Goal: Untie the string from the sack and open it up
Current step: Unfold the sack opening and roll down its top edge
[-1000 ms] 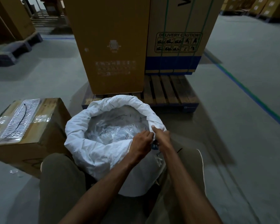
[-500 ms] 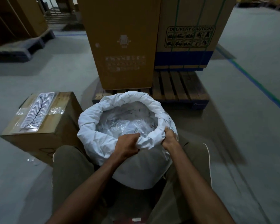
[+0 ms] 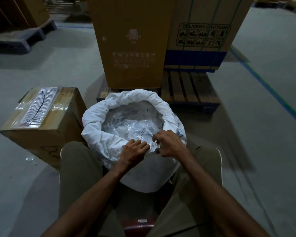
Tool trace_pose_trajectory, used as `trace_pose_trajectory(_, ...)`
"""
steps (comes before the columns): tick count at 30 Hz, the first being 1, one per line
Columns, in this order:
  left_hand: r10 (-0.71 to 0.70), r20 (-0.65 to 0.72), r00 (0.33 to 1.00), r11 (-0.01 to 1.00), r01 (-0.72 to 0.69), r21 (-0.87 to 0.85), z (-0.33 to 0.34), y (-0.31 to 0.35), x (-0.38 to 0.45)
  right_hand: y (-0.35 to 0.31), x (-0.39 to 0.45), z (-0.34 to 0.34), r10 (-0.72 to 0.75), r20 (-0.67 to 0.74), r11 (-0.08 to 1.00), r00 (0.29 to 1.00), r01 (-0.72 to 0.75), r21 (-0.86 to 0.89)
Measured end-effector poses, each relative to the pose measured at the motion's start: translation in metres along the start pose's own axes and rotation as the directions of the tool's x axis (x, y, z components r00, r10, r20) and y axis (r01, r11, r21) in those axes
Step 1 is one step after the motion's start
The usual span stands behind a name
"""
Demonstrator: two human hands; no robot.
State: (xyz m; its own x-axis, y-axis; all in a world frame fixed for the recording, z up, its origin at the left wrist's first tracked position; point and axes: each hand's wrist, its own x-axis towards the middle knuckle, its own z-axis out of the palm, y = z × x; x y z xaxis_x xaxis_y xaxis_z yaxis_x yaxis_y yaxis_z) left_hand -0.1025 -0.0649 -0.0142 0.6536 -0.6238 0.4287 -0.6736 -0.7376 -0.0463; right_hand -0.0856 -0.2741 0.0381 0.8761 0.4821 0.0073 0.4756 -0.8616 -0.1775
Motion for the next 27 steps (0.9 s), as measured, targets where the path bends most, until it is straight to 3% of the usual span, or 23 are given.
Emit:
trace_pose_trajectory(4, -0.003, 0.007, 1.0, 0.998, 0.003, -0.056, -0.011, 0.002, -0.002, -0.003, 0.011, -0.001, -0.096, 0.101, 0.989, 0.99, 0.106, -0.099)
trace_pose_trajectory(7, 0.01, 0.151, 0.989, 0.969, 0.028, -0.247, -0.014, -0.002, 0.002, -0.004, 0.013, 0.004, -0.12, 0.075, 0.979, 0.99, 0.131, -0.159)
trace_pose_trajectory(10, -0.044, 0.29, 0.956, 0.872, 0.179, -0.457, -0.027, -0.014, 0.001, -0.003, 0.008, 0.013, -0.081, 0.013, 0.976, 0.997, 0.082, -0.203)
trace_pose_trajectory(12, -0.062, 0.322, 0.945, 0.915, 0.183, -0.36, -0.032, -0.027, 0.0, -0.003, 0.003, 0.024, -0.114, -0.048, 0.97, 0.992, 0.1, -0.221)
trace_pose_trajectory(14, -0.078, 0.45, 0.89, 0.969, 0.173, -0.175, -0.035, -0.046, -0.002, -0.006, 0.0, 0.032, -0.139, -0.1, 0.972, 0.985, 0.116, -0.207)
trace_pose_trajectory(16, -0.077, 0.54, 0.838, 0.979, 0.167, -0.119, -0.035, -0.057, -0.002, -0.009, 0.002, 0.03, -0.102, -0.041, 0.982, 0.994, 0.094, -0.162)
trace_pose_trajectory(20, 0.08, 0.418, 0.905, 0.994, -0.04, -0.102, -0.024, -0.052, -0.009, -0.02, 0.015, 0.02, -0.008, 0.118, 1.0, 0.993, 0.006, 0.018)
trace_pose_trajectory(22, 0.156, 0.228, 0.961, 0.987, -0.14, -0.084, -0.015, -0.049, -0.016, -0.028, 0.023, 0.017, 0.004, 0.177, 0.992, 0.984, -0.026, 0.121)
trace_pose_trajectory(24, 0.223, 0.076, 0.972, 0.974, -0.219, -0.05, -0.008, -0.043, -0.02, -0.037, 0.032, 0.017, -0.007, 0.206, 0.993, 0.979, -0.017, 0.113)
trace_pose_trajectory(27, 0.088, 0.01, 0.996, 0.992, -0.087, -0.094, -0.012, -0.042, -0.023, -0.052, 0.041, 0.023, 0.08, 0.077, 0.994, 0.994, -0.086, 0.075)
